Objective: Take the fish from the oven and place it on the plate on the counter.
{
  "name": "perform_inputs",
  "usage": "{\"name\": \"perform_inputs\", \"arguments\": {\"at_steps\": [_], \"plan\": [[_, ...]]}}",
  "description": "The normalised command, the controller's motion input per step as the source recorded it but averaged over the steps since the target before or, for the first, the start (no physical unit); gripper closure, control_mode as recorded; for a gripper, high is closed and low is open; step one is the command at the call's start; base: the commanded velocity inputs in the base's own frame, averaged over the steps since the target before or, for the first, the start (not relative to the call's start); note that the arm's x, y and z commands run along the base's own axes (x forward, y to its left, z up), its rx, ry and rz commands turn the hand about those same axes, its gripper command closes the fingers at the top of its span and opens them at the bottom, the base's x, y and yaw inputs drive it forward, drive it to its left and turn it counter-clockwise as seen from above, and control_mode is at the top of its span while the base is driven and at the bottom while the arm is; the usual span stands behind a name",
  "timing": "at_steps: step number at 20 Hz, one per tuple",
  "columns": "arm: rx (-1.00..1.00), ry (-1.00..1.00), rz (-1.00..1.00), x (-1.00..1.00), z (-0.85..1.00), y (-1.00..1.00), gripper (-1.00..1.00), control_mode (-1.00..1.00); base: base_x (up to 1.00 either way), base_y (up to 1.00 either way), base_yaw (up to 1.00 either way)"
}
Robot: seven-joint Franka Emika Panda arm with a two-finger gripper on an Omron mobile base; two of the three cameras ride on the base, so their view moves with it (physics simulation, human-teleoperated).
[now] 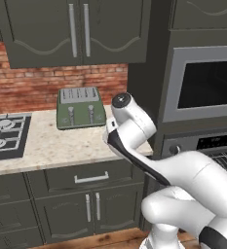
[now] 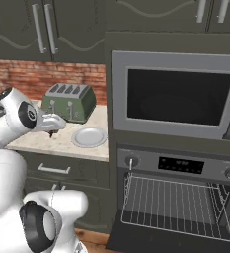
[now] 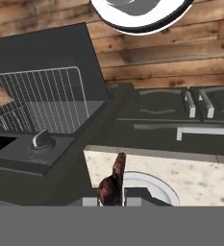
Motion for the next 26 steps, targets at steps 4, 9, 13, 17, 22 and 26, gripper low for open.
{"name": "perform_inputs", "arguments": {"at_steps": [4, 9, 13, 17, 22, 26], "plan": [[0.00, 0.00, 0.00, 0.47, -0.29, -0.10, 1.00, -1.00, 0.00, 0.00, 0.00], [0.00, 0.00, 0.00, 0.09, -0.19, -0.16, 1.00, -1.00, 0.00, 0.00, 0.00], [0.00, 0.06, 0.00, 0.18, -0.25, -0.01, 1.00, -1.00, 0.00, 0.00, 0.00], [0.00, 0.03, 0.00, 0.40, -0.22, -0.05, 1.00, -1.00, 0.00, 0.00, 0.00], [0.02, 0.00, 0.00, 0.38, -0.16, -0.19, 1.00, -1.00, 0.00, 0.00, 0.00], [0.01, 0.04, 0.00, 0.27, -0.33, -0.12, 1.00, -1.00, 0.00, 0.00, 0.00]]}}
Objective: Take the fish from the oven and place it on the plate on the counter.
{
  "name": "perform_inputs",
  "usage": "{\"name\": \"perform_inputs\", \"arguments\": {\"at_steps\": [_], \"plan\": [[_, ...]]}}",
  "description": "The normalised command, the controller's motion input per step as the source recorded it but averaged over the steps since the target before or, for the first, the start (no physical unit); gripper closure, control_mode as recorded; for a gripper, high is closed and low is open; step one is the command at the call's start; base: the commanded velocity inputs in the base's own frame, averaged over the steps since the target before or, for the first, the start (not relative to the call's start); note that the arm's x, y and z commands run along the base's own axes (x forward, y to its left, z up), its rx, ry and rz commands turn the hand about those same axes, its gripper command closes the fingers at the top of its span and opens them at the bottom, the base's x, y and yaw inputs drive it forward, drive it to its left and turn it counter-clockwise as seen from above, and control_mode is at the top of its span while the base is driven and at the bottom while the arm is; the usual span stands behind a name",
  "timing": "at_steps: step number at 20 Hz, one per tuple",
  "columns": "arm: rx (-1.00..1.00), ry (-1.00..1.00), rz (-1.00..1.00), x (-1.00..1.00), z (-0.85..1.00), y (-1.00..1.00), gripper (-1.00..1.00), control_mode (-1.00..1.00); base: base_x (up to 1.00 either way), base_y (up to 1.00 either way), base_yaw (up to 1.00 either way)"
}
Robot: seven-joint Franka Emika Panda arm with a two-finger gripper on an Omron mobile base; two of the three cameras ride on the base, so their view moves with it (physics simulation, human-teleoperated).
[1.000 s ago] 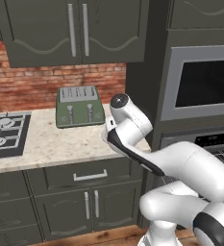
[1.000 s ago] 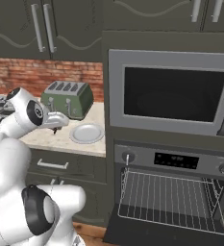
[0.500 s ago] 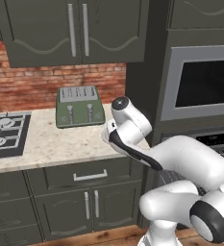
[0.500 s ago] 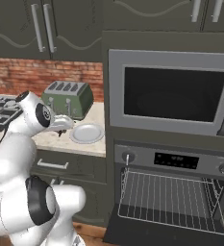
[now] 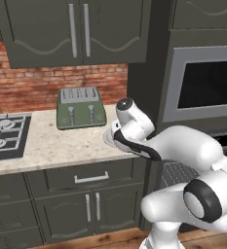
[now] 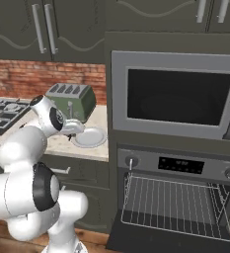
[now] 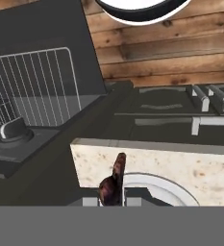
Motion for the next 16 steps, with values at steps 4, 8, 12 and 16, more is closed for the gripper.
{"name": "perform_inputs", "arguments": {"at_steps": [4, 8, 12, 16], "plan": [[0.00, 0.01, 0.00, 0.27, -0.48, -0.04, 1.00, -1.00, 0.00, 0.00, 0.00], [0.00, 0.00, 0.00, 0.31, -0.27, -0.01, 1.00, -1.00, 0.00, 0.00, 0.00], [0.00, 0.00, 0.00, 0.32, -0.12, 0.00, 1.00, -1.00, 0.00, 0.00, 0.00], [0.00, 0.00, 0.00, 0.30, -0.17, 0.00, 1.00, -1.00, 0.00, 0.00, 0.00]]}}
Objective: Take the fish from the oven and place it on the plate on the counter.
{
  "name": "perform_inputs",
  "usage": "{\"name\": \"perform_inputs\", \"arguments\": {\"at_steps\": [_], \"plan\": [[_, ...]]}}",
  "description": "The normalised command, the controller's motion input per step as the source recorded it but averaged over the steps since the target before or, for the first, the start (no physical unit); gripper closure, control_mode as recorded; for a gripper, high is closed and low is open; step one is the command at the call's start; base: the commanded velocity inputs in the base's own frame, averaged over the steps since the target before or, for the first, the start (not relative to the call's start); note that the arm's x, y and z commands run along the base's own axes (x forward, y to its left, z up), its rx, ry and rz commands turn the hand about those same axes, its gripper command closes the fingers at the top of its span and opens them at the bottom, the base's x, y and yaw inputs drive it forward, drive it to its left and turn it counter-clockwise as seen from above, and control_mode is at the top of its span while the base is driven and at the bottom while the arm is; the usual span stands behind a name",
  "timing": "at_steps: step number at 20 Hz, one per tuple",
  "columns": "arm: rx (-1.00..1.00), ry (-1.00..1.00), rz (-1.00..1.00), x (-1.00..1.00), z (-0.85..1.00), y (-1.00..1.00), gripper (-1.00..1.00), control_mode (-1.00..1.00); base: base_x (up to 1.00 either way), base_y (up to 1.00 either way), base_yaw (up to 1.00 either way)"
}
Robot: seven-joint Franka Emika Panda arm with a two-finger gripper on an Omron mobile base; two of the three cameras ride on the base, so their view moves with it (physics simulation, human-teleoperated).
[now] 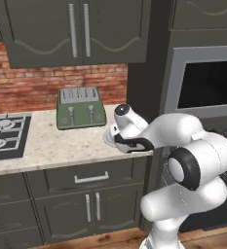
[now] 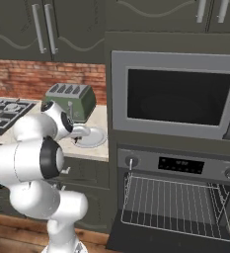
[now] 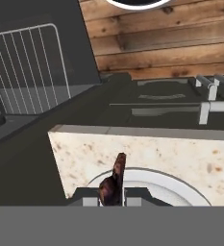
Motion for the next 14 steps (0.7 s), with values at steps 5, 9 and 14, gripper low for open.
{"name": "perform_inputs", "arguments": {"at_steps": [5, 9, 14], "plan": [[0.00, 0.01, 0.00, 0.22, -0.27, 0.00, 1.00, -1.00, 0.00, 0.00, 0.00], [0.01, 0.01, 0.00, 0.23, -0.19, -0.01, 1.00, -1.00, 0.00, 0.00, 0.00], [0.00, 0.00, 0.00, 0.27, -0.11, 0.00, 1.00, -1.00, 0.00, 0.00, 0.00]]}}
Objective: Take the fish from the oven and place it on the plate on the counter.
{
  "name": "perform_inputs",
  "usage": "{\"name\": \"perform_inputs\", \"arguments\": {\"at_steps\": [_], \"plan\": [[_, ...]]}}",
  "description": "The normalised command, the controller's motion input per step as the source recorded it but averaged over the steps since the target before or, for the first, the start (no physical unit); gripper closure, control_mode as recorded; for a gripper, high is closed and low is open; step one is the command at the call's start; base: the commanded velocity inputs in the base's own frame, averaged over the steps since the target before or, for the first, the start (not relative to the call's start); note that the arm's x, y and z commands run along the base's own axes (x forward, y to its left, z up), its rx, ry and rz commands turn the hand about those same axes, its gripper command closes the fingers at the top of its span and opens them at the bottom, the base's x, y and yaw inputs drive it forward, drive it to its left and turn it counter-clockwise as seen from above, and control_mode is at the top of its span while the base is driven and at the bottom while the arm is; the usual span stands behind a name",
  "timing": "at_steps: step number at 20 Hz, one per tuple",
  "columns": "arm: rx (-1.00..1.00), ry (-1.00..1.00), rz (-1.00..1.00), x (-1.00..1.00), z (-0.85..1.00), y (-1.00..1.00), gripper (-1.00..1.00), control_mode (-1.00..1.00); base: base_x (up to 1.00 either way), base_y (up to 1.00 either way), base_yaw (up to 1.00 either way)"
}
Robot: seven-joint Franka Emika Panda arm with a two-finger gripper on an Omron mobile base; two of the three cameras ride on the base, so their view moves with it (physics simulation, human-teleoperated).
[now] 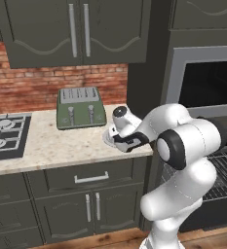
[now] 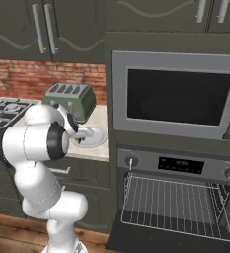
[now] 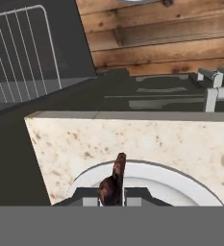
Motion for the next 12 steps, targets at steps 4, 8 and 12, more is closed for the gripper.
{"name": "perform_inputs", "arguments": {"at_steps": [4, 8, 12], "plan": [[0.00, 0.01, 0.00, 0.26, -0.14, 0.00, 1.00, -1.00, 0.00, 0.00, 0.00], [0.00, 0.07, 0.00, 0.16, -0.31, 0.00, 1.00, -1.00, 0.00, 0.00, 0.00], [0.00, 0.04, 0.00, 0.18, -0.28, 0.00, 1.00, -1.00, 0.00, 0.00, 0.00]]}}
